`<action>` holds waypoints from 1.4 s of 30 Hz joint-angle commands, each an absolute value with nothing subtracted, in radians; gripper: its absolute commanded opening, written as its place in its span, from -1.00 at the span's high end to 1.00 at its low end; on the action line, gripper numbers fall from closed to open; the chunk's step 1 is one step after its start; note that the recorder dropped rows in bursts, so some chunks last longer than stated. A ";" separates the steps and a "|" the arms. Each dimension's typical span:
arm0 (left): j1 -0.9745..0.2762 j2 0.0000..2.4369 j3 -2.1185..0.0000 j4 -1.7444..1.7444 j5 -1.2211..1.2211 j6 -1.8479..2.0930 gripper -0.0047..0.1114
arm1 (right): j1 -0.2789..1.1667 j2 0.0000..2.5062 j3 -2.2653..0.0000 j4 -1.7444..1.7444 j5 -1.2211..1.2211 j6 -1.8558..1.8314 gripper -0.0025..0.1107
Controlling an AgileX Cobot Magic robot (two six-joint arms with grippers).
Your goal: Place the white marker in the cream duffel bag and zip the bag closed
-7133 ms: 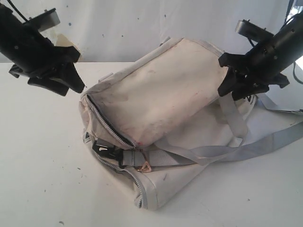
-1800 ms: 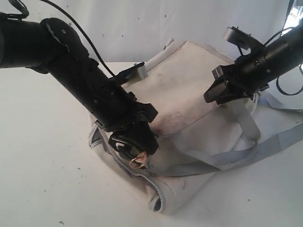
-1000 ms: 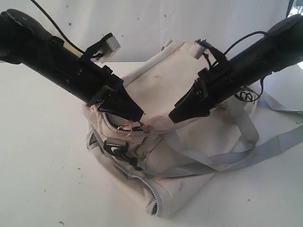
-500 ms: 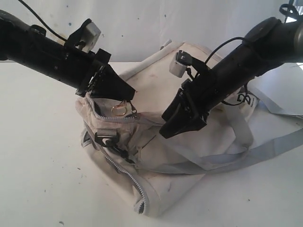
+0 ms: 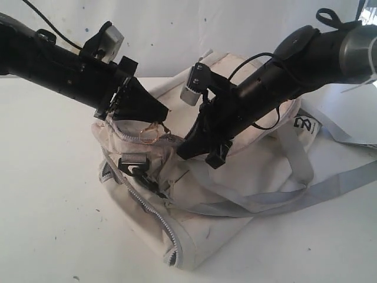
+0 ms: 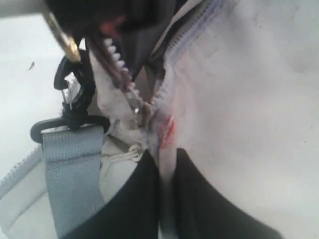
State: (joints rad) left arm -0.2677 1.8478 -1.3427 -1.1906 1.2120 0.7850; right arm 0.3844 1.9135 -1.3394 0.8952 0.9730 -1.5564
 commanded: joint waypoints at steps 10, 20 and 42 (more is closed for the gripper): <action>-0.192 1.762 -1.351 -1.128 1.221 0.758 0.92 | 0.388 1.905 -1.335 0.706 0.964 -1.426 0.96; -0.202 1.759 -1.276 -1.017 1.221 0.997 0.87 | 0.388 1.839 -1.335 0.740 0.977 -1.428 0.96; -0.378 1.873 -1.265 -1.093 1.001 1.766 0.06 | 0.388 1.811 -1.335 0.633 1.097 -1.484 0.96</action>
